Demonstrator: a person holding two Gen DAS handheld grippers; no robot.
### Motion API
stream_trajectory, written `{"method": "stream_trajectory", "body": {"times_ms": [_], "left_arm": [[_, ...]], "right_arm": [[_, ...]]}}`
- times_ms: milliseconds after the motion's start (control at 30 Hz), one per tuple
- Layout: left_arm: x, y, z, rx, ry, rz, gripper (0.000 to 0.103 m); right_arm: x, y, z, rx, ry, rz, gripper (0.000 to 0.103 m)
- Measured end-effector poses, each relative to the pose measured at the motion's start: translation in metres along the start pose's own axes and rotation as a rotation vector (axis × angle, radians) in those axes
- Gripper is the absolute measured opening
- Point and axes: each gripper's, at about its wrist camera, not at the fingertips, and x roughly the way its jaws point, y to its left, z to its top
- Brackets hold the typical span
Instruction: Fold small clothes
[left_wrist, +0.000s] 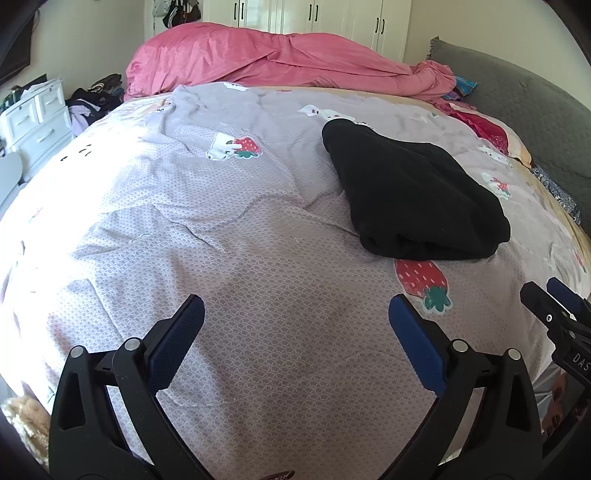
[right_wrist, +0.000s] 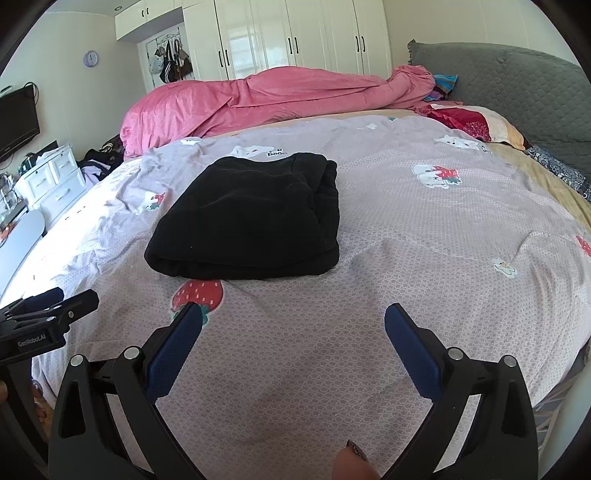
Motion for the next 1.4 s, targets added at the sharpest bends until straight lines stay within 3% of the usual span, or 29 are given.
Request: {"method": "stream_trajectory", "body": {"times_ms": [400,500,633,767,833,933,1033,1100,1167,1233,1333,1400], "left_arm": [[0.0,-0.002,-0.001,0.016,0.004,0.017,0.094],[0.002,-0.003,-0.001,0.015,0.006,0.052,0.094],[0.007,0.007,0.001,-0.01,0.029,0.097,0.094],[0.007,0.041,0.01,-0.086,0.035,0.103,0.094],[0.004,0.072,0.02,-0.146,0.027,0.124,0.094],[0.003,0.139,0.036,-0.245,0.025,0.19,0.094],[0.005,0.212,0.052,-0.298,0.029,0.33,0.094],[0.006,0.274,0.062,-0.369,0.036,0.429,0.094],[0.007,0.323,0.068,-0.435,0.04,0.496,0.094],[0.012,0.37,0.072,-0.481,0.046,0.557,0.094],[0.026,0.429,0.076,-0.531,0.086,0.655,0.094],[0.033,0.459,0.073,-0.579,0.104,0.657,0.094]], "right_arm": [[0.001,-0.004,0.0,0.003,0.003,-0.018,0.098],[0.003,-0.008,0.0,0.013,0.014,-0.035,0.098],[0.002,-0.027,-0.001,0.056,0.021,-0.111,0.098],[-0.009,-0.084,-0.004,0.185,0.038,-0.275,0.098],[-0.022,-0.127,-0.008,0.287,0.041,-0.397,0.098],[-0.057,-0.221,-0.028,0.513,0.028,-0.611,0.098],[-0.091,-0.309,-0.057,0.655,0.047,-0.872,0.098],[-0.106,-0.355,-0.079,0.74,0.114,-0.975,0.099],[-0.124,-0.399,-0.106,0.835,0.123,-1.026,0.099],[-0.129,-0.423,-0.125,0.841,0.158,-1.109,0.099],[-0.142,-0.435,-0.145,0.926,0.087,-1.041,0.099],[-0.141,-0.433,-0.147,0.927,0.081,-1.039,0.099]]}}
